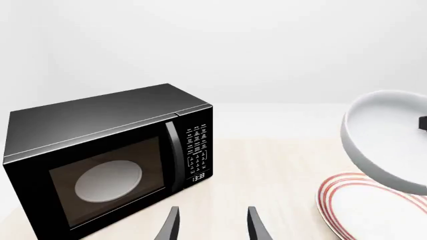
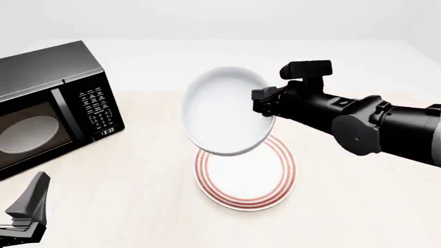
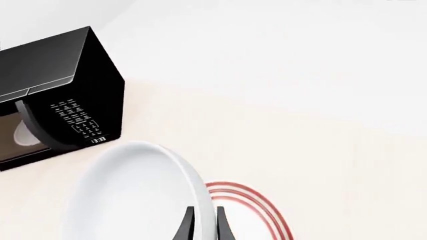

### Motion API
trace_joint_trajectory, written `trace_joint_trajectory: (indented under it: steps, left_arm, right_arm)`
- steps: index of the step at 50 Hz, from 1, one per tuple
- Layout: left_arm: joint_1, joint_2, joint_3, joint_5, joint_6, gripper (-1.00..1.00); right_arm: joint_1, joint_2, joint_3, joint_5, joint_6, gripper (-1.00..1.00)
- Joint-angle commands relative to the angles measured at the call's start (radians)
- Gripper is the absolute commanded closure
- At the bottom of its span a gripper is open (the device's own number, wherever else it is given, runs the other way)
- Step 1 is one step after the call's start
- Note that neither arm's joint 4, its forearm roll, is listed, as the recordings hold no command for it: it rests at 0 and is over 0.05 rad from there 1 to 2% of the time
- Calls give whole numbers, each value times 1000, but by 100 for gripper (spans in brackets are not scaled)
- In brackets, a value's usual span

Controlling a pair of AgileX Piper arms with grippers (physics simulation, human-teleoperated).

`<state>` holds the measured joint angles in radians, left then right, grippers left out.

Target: Put the white bowl to the right of the plate.

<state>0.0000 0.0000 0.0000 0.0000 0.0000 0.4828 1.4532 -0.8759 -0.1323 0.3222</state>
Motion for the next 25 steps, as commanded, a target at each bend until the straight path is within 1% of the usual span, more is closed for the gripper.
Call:
trace_joint_trajectory:
  steps: [1, 16, 25]
  left_arm:
    - [0, 0, 0, 0, 0, -100]
    - [0, 0, 0, 0, 0, -100]
    - [0, 0, 0, 0, 0, -100]
  right_arm:
    - [-134, -111, 94, 1, -81, 100]
    - [-259, -190, 165, -10, -85, 100]
    - [-346, -244, 235, -34, -71, 100]
